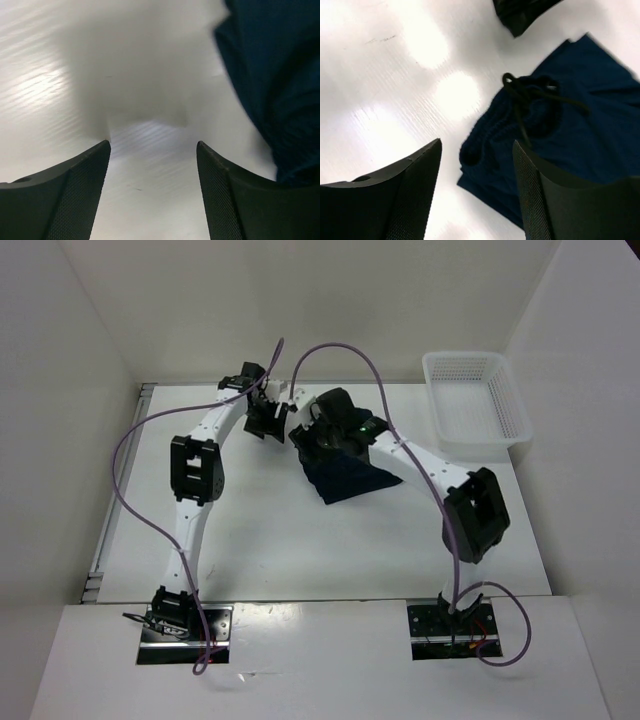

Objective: Fold and stack the shorts
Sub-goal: Fold the shorts

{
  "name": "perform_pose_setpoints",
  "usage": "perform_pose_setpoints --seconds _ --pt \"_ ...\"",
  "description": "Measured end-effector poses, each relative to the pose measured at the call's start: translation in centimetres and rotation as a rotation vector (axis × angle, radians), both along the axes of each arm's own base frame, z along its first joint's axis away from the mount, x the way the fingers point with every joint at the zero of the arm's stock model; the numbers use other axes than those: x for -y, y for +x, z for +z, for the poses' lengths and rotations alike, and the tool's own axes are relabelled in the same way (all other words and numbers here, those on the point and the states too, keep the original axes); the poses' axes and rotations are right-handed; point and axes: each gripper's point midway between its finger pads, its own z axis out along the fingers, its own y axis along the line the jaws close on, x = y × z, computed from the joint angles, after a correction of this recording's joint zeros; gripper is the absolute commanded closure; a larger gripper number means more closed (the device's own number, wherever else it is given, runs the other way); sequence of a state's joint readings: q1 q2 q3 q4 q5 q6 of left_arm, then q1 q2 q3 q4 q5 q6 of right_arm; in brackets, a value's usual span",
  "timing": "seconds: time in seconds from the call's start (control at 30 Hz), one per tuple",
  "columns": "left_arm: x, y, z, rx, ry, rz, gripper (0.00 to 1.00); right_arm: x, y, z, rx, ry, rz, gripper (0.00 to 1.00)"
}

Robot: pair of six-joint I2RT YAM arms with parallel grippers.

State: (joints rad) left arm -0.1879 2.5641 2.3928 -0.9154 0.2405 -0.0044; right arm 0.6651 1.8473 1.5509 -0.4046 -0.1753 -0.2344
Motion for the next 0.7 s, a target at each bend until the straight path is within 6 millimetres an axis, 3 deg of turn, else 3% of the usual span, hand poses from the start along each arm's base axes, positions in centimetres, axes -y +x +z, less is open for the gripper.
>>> perform_pose_setpoints --seconds 0.1,0.17,0.23,0.37,0.43,0.57,0.7 --pt "2.2 -0.8 0.6 -0.004 -0.025 -0.045 0.21 2.1 0.1 2.4 0.097 0.006 -0.05 0.4" --pt "4.3 -1.4 1.2 0.0 -0.045 -0.086 0.2 4.5 0.2 2.1 0.121 -0.022 -0.102 0.44" --pt "6.8 -2.0 2.1 0.015 -0.067 -0.134 0.13 7.7 1.2 0.4 0.121 -0.075 -0.174 0.46" --pt "11.1 -2.8 4.3 0.068 -0.1 -0.218 0.12 15.2 3.3 -5.7 0.061 -0.241 -0.33 0.47" --pt "12.9 -3.1 5.1 0.092 -0.107 -0.25 0.12 17.9 3.8 -8.3 0.031 -0.32 -0.373 0.49" --pt "14.4 -3.8 5.3 0.102 -0.1 -0.276 0.16 20.0 4.2 -12.2 0.003 -0.438 -0.364 0.52" --pt "13.4 -3.3 5.0 0.109 -0.059 -0.25 0.22 19.8 4.4 -13.1 0.018 -0.48 -0.311 0.54"
